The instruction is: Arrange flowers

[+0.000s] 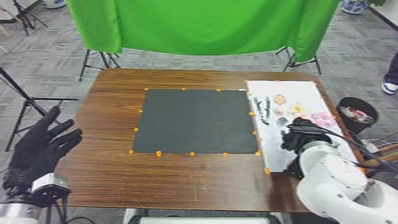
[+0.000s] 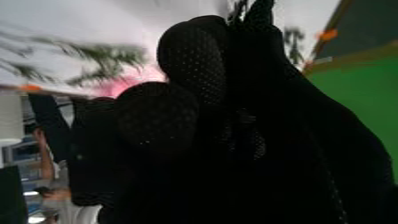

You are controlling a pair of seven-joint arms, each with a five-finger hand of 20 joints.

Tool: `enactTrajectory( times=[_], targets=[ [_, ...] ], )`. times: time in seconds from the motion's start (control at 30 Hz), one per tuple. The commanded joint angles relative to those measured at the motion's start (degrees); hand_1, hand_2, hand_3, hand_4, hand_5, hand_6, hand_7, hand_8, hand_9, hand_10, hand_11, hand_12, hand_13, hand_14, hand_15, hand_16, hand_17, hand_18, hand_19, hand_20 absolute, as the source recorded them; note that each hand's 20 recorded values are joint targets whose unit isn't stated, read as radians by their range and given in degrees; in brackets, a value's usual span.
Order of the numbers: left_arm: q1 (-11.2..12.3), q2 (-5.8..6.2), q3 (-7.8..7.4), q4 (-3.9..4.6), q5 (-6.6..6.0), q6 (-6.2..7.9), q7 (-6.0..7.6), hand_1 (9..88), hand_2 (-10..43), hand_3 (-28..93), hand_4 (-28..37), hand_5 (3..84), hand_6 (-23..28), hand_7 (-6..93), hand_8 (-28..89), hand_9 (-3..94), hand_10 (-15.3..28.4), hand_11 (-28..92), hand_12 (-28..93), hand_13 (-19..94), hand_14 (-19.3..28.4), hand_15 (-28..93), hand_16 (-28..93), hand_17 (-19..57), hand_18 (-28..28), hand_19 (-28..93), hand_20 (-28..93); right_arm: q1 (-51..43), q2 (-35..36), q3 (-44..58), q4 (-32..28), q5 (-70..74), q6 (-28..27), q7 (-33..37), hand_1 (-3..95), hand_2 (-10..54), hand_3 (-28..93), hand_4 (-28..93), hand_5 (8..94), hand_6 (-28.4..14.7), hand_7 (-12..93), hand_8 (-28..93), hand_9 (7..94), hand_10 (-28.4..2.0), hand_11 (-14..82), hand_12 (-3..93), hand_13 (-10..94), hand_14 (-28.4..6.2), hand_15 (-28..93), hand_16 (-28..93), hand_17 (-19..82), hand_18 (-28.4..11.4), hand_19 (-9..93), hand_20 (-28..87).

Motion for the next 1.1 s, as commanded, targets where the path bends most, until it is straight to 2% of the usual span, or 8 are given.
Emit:
enactTrajectory(
  times=[0.03, 0.6, 0.63, 0.77, 0.8, 0.9, 1.0, 1.1],
  targets=[
    [1.5, 0.65, -0.33, -0.58, -0.74, 1.05, 0.94, 29.9, 6.2, 62, -19.7, 29.9, 5.9, 6.6, -7, 26.6, 18.4, 21, 12, 20, 27.9, 54, -11, -5.8, 28.4, 57, -7, 2.6, 0.5, -0.1, -1.9, -2.2, 2.7, -1.3, 53.3, -4.9, 77, -18, 78.4, -7.3, 32, 27, 87.7, -14.6, 45.5, 22.1, 86, -8.3, 68, 19, 67, -10.3, 93, 37],
    [3.7, -1.19, -3.54, -1.83, 0.03, 1.55, 0.02, 30.0, 6.3, 62, -19.7, 29.7, 5.8, 6.7, -7, 26.3, 18.4, 21, 12, 20, 27.9, 54, -11, -5.8, 28.4, 57, -7, 29.6, -12.5, -18.6, 0.3, 1.5, -2.5, -8.2, 52.5, -6.0, 79, -17, 79.5, -7.1, 32, 28, 88.5, -14.6, 45.3, 22.4, 87, -8.1, 68, 20, 67, -10.4, 93, 39],
    [2.7, -1.69, -3.39, -1.65, 0.67, 0.99, -1.25, 30.0, 6.3, 62, -19.7, 29.7, 5.9, 6.7, -7, 26.3, 18.4, 21, 12, 20, 27.9, 54, -11, -5.8, 28.4, 57, -7, 31.0, -13.3, -19.9, 0.7, 1.7, -2.4, -8.2, 52.5, -6.1, 79, -17, 79.6, -7.0, 32, 28, 88.5, -14.4, 45.3, 22.4, 87, -8.0, 68, 20, 67, -10.4, 93, 39],
    [4.1, -0.07, -2.72, -1.79, -0.73, 2.11, 0.89, 29.9, 6.3, 62, -19.6, 29.6, 5.9, 6.7, -7, 26.3, 18.4, 21, 12, 20, 28.0, 54, -11, -5.8, 28.4, 57, -7, 32.9, -15.4, -21.8, 1.9, 1.9, -2.5, -6.7, 52.5, -6.2, 79, -17, 79.7, -7.0, 31, 28, 88.8, -14.4, 45.1, 22.4, 88, -8.0, 68, 20, 68, -10.3, 93, 40],
    [3.6, -1.44, -2.88, -1.85, 0.21, 1.49, -0.96, 29.9, 6.3, 62, -19.6, 29.6, 5.9, 6.7, -7, 26.3, 18.4, 21, 12, 20, 28.0, 54, -11, -5.8, 28.4, 57, -7, 31.5, -15.4, -21.2, 1.8, 1.0, -1.6, -6.2, 53.0, -6.2, 78, -18, 79.7, -6.9, 31, 28, 88.7, -14.4, 44.8, 22.4, 87, -8.1, 68, 20, 68, -10.2, 93, 39],
    [5.3, -1.24, -3.14, -1.92, -0.52, 1.94, 0.41, 29.9, 6.3, 62, -19.7, 29.6, 5.8, 6.7, -7, 26.2, 18.4, 21, 12, 20, 27.9, 54, -11, -5.8, 28.4, 57, -7, 28.2, -13.9, -17.7, 0.3, 2.3, -5.1, -4.5, 52.2, -6.0, 77, -18, 79.2, -7.2, 29, 26, 87.8, -14.6, 41.6, 22.1, 86, -8.9, 65, 19, 67, -9.8, 93, 28],
    [5.4, -3.37, -3.39, -2.08, 0.67, 1.12, -0.55, 30.0, 6.3, 62, -19.6, 29.6, 5.8, 6.7, -7, 26.3, 18.4, 21, 12, 20, 27.9, 54, -11, -5.8, 28.4, 57, -7, 24.3, -11.6, -14.8, -0.6, 3.7, -7.6, -2.6, 49.9, -6.6, 72, -18, 76.4, -9.2, 21, 21, 84.0, -16.5, 36.4, 20.9, 82, -11.1, 61, 17, 63, -10.2, 93, 11],
    [6.3, -2.94, -3.04, -2.05, -0.33, 1.92, 1.01, 30.0, 6.3, 62, -19.6, 29.7, 5.9, 6.7, -7, 26.2, 18.4, 21, 12, 20, 28.0, 54, -11, -5.8, 28.4, 57, -7, 21.7, -9.6, -13.6, -0.8, 5.0, -7.4, -1.1, 42.2, -2.7, 74, -18, 72.7, -11.6, 17, -2, 80.7, -19.0, 31.3, 19.3, 78, -13.7, 59, 14, 61, -11.3, 93, -5]
  ],
)
